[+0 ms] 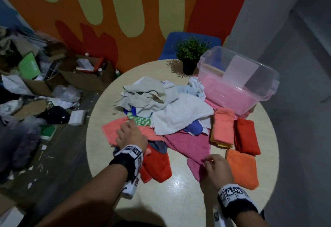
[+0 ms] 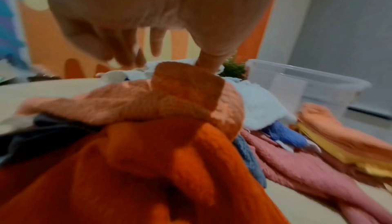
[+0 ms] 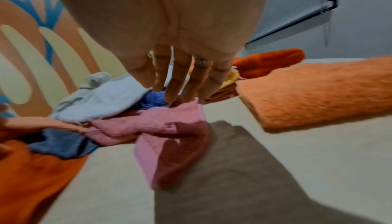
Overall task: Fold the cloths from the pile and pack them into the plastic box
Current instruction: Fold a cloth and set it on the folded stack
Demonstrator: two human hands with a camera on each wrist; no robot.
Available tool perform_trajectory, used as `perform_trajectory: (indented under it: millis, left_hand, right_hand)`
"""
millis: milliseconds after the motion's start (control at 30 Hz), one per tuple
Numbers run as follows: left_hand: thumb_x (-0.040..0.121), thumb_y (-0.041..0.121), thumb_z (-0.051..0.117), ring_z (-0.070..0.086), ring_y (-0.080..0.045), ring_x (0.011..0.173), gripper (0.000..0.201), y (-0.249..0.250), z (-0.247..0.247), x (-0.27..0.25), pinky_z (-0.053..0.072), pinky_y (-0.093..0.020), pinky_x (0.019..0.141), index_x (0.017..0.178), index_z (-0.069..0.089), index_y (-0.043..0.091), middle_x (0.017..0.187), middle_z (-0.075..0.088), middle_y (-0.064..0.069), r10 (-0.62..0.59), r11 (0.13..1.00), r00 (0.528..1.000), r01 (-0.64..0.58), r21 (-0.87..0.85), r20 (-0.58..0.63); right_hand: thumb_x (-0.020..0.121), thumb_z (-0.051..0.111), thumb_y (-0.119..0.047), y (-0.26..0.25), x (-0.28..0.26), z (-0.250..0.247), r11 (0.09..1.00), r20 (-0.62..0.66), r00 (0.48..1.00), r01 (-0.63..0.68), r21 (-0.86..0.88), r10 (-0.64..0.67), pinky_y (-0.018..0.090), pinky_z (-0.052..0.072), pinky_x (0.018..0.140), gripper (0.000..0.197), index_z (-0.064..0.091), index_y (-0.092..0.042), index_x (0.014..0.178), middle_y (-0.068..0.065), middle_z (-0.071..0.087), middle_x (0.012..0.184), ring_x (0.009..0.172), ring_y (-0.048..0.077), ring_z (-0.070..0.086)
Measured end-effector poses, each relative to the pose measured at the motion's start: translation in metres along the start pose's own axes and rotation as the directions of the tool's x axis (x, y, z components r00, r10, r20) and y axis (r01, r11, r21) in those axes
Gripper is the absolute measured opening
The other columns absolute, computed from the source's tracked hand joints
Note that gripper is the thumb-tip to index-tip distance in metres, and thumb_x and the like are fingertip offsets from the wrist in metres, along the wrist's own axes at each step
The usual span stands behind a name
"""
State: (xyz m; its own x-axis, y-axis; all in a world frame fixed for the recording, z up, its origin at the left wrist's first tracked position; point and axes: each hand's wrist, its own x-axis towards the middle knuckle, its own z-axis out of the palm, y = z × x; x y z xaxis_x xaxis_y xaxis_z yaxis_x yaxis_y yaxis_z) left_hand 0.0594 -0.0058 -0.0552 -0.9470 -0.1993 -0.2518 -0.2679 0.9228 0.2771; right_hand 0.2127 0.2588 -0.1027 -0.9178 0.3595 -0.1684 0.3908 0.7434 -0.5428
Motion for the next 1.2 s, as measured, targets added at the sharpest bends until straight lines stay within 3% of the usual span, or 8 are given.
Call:
perform_trajectory:
  millis: [133, 233, 333, 467, 633, 867, 1067, 1200]
  left_hand:
    - [0.093, 0.017, 0.061, 0.062, -0.030, 0.099, 0.017, -0.012, -0.008, 0.013, 0.051, -0.035, 0.090, 0.109, 0.065, 0.013, 0.110, 0.066, -0.014, 0.093, 0.986, 0.970, -0.059, -0.153, 0.225]
    - [0.092, 0.020, 0.065, 0.065, -0.024, 0.090, 0.022, 0.001, -0.027, 0.004, 0.046, -0.025, 0.072, 0.112, 0.070, 0.011, 0.097, 0.067, -0.004, 0.331, 0.937, 0.923, -0.297, -0.181, 0.196]
    - [0.087, 0.025, 0.073, 0.066, -0.016, 0.090, 0.015, 0.016, -0.054, -0.005, 0.048, -0.025, 0.076, 0.097, 0.072, 0.014, 0.096, 0.069, 0.006, 0.661, 0.741, 0.725, -0.592, -0.318, 0.191]
    - [0.096, 0.024, 0.063, 0.065, -0.007, 0.085, 0.009, 0.034, -0.096, -0.016, 0.050, -0.028, 0.078, 0.095, 0.069, 0.019, 0.091, 0.070, 0.008, 0.815, 0.562, 0.541, -0.652, -0.508, 0.208]
    - [0.098, 0.016, 0.059, 0.066, -0.016, 0.091, 0.009, 0.053, -0.135, -0.029, 0.050, -0.029, 0.083, 0.104, 0.066, 0.015, 0.096, 0.070, 0.000, 0.903, 0.373, 0.409, -0.602, -0.706, 0.129]
    - [0.094, 0.015, 0.058, 0.060, -0.011, 0.088, 0.015, 0.055, -0.145, -0.014, 0.050, -0.036, 0.081, 0.100, 0.067, 0.025, 0.095, 0.068, 0.007, 0.868, 0.482, 0.496, -0.831, -0.278, 0.021]
    - [0.090, 0.014, 0.068, 0.065, -0.007, 0.084, 0.013, 0.063, -0.156, 0.001, 0.048, -0.017, 0.078, 0.092, 0.076, 0.023, 0.088, 0.074, 0.008, 0.698, 0.523, 0.648, -0.751, -0.403, -0.304]
    - [0.086, 0.012, 0.072, 0.067, -0.003, 0.083, 0.013, 0.068, -0.165, 0.007, 0.050, -0.018, 0.078, 0.088, 0.077, 0.024, 0.085, 0.073, 0.011, 0.546, 0.504, 0.754, -0.644, -0.576, -0.365]
  right_hand:
    - [0.093, 0.061, -0.015, -0.050, -0.002, -0.003, 0.989, 0.110, 0.990, 0.079, 0.124, -0.093, 0.025, 0.043, 0.070, 0.011, 0.067, -0.022, 0.088, -0.004, 0.070, 0.083, 0.079, 0.014, 0.063]
    - [0.096, 0.059, -0.019, -0.082, -0.002, -0.009, 0.977, 0.116, 0.982, 0.127, 0.170, -0.148, 0.008, 0.039, 0.066, 0.011, 0.068, -0.021, 0.102, -0.009, 0.067, 0.090, 0.080, 0.004, 0.061]
    - [0.094, 0.063, -0.022, -0.107, -0.001, -0.021, 0.957, 0.051, 0.977, 0.192, 0.218, -0.208, 0.009, 0.042, 0.085, 0.035, 0.056, -0.025, 0.127, -0.010, 0.060, 0.121, 0.105, 0.006, 0.058]
    - [0.084, 0.075, -0.027, -0.142, 0.000, -0.049, 0.877, -0.098, 0.908, 0.418, 0.238, -0.407, 0.014, 0.020, 0.113, 0.081, 0.027, -0.034, 0.149, -0.017, 0.030, 0.154, 0.140, -0.001, 0.024]
    - [0.085, 0.074, -0.032, -0.177, 0.005, -0.087, 0.811, -0.117, 0.891, 0.449, 0.375, -0.439, 0.038, 0.051, 0.093, 0.041, 0.058, -0.033, 0.122, -0.008, 0.066, 0.114, 0.107, 0.010, 0.061]
    - [0.080, 0.079, -0.020, -0.173, 0.006, -0.150, 0.873, -0.338, 0.893, 0.397, 0.285, -0.296, 0.031, 0.051, 0.065, 0.013, 0.066, -0.022, 0.082, -0.009, 0.068, 0.073, 0.067, 0.007, 0.060]
    - [0.071, 0.087, -0.021, -0.147, 0.009, -0.187, 0.955, -0.375, 0.892, 0.291, 0.048, -0.253, 0.009, 0.039, 0.061, 0.021, 0.067, -0.023, 0.073, -0.015, 0.061, 0.063, 0.063, -0.004, 0.056]
    - [0.075, 0.083, -0.018, -0.125, 0.009, -0.197, 0.955, -0.483, 0.862, 0.257, 0.149, -0.156, 0.032, 0.052, 0.067, 0.014, 0.070, -0.020, 0.075, -0.006, 0.068, 0.067, 0.063, 0.013, 0.062]
